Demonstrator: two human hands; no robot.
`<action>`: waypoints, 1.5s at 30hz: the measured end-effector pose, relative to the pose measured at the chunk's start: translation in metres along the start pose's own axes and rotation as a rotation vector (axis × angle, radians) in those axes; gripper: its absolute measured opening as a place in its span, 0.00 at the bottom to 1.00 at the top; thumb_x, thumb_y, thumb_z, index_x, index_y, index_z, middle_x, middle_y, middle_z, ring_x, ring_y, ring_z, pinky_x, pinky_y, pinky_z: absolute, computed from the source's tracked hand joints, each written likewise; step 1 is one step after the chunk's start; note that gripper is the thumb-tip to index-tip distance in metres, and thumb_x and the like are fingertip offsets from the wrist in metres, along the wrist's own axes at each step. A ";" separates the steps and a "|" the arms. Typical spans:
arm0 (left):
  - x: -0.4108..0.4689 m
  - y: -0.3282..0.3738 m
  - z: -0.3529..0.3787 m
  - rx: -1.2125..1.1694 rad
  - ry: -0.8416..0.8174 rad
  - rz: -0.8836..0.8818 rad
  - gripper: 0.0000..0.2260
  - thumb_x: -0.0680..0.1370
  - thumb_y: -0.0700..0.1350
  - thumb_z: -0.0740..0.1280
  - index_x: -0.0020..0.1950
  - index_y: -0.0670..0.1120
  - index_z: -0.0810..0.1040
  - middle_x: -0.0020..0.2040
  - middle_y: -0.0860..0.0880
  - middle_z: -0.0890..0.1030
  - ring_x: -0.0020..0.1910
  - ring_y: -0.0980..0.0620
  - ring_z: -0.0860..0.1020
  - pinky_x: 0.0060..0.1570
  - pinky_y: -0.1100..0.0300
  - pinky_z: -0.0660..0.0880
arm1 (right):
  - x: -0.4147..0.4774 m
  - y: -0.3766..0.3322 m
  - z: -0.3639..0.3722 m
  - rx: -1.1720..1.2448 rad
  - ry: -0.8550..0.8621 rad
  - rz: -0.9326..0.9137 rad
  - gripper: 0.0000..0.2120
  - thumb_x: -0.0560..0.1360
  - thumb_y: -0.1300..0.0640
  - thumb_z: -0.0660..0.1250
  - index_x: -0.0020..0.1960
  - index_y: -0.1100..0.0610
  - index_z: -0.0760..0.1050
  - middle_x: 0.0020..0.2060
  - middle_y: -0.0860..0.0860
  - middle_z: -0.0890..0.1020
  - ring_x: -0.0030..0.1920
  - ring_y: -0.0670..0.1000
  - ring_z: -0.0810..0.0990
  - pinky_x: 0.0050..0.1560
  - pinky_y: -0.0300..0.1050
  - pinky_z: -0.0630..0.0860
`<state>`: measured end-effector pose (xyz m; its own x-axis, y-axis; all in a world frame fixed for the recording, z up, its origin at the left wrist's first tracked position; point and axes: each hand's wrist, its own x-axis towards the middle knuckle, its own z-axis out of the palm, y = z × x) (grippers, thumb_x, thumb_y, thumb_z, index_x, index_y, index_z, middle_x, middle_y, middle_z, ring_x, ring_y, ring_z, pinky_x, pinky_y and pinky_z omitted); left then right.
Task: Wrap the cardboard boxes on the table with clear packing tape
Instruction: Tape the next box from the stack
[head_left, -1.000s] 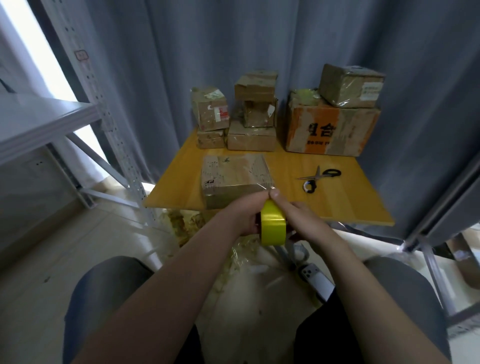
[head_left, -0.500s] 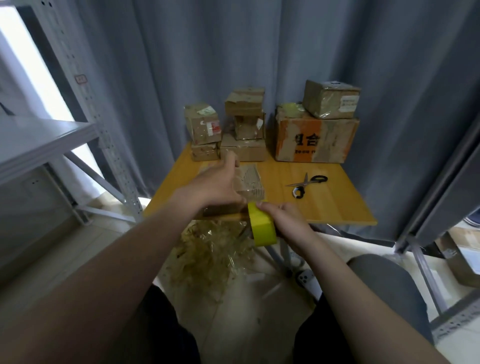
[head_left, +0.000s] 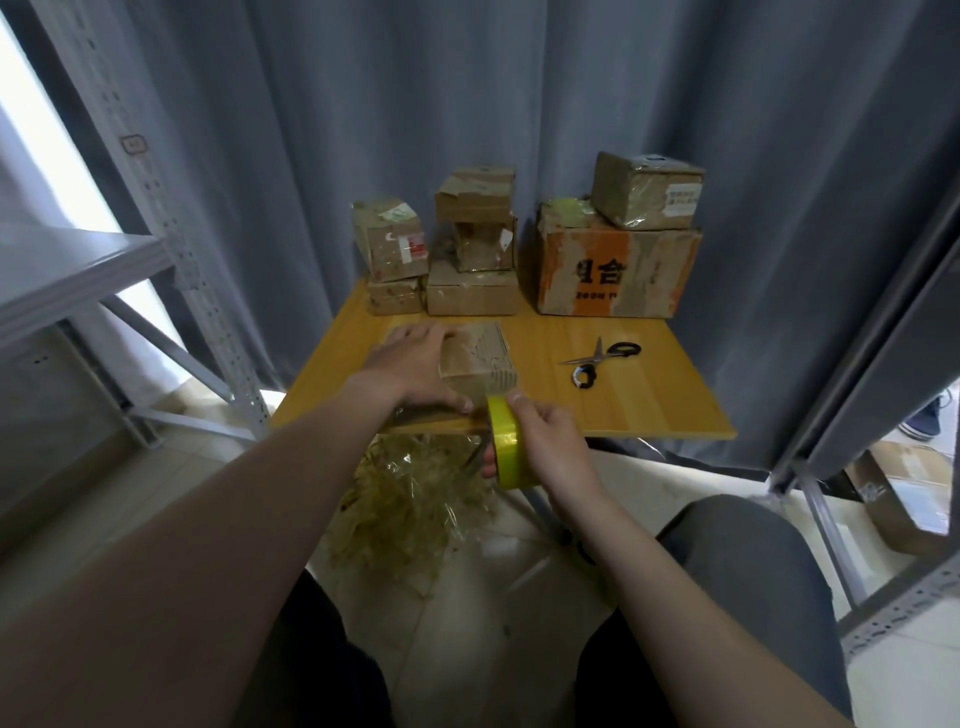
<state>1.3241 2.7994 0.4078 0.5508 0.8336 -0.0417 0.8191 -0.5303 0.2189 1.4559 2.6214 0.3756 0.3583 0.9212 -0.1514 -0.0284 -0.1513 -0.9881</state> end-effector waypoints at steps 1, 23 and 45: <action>0.001 0.000 0.001 0.003 0.000 0.002 0.56 0.57 0.74 0.77 0.79 0.59 0.57 0.81 0.51 0.62 0.80 0.44 0.58 0.72 0.36 0.66 | 0.000 0.003 0.002 -0.016 0.010 -0.006 0.19 0.86 0.45 0.59 0.56 0.61 0.77 0.38 0.63 0.86 0.40 0.66 0.87 0.50 0.63 0.84; 0.006 0.008 -0.059 -0.171 -0.355 0.006 0.42 0.66 0.63 0.80 0.74 0.48 0.71 0.66 0.49 0.75 0.61 0.49 0.76 0.59 0.53 0.76 | -0.019 0.035 0.006 0.094 0.107 -0.019 0.19 0.85 0.48 0.61 0.55 0.65 0.77 0.34 0.62 0.83 0.32 0.61 0.83 0.36 0.55 0.83; 0.029 0.000 -0.064 -0.102 -0.186 0.223 0.25 0.87 0.53 0.57 0.83 0.59 0.56 0.84 0.52 0.57 0.81 0.48 0.58 0.77 0.51 0.57 | 0.030 -0.028 0.005 0.003 0.034 -0.131 0.08 0.85 0.47 0.63 0.54 0.51 0.76 0.34 0.58 0.84 0.31 0.53 0.83 0.34 0.50 0.83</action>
<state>1.3297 2.8334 0.4692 0.7429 0.6507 -0.1568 0.6594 -0.6711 0.3389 1.4627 2.6551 0.3985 0.3903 0.9205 -0.0196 0.0180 -0.0290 -0.9994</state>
